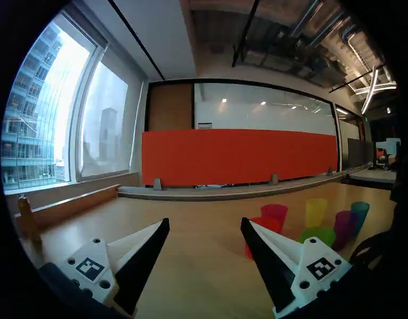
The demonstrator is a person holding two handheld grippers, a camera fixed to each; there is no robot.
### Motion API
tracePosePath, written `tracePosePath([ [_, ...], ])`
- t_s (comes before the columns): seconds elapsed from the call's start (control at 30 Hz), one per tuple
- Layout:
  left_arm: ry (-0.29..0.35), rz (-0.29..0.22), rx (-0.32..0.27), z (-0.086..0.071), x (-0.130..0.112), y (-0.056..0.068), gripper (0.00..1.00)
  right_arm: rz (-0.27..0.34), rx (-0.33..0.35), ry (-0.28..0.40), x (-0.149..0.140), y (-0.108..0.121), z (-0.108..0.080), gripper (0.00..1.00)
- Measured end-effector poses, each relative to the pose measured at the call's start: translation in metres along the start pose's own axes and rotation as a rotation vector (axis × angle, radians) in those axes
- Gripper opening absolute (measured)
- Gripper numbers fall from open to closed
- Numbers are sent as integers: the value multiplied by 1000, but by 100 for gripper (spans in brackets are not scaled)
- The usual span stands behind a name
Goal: Pour water
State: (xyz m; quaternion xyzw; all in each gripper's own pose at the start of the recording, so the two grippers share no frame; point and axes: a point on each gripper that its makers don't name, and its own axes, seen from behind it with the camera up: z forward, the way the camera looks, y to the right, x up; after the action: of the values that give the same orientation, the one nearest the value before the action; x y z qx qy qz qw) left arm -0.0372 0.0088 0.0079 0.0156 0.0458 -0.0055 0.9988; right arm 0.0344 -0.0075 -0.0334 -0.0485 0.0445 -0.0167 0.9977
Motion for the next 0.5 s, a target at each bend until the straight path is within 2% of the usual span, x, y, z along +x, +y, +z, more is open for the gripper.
tracePosePath([
  [0.5,-26,-7,-8,5,-7,0,100,10,-3,8,3,1,0,100],
])
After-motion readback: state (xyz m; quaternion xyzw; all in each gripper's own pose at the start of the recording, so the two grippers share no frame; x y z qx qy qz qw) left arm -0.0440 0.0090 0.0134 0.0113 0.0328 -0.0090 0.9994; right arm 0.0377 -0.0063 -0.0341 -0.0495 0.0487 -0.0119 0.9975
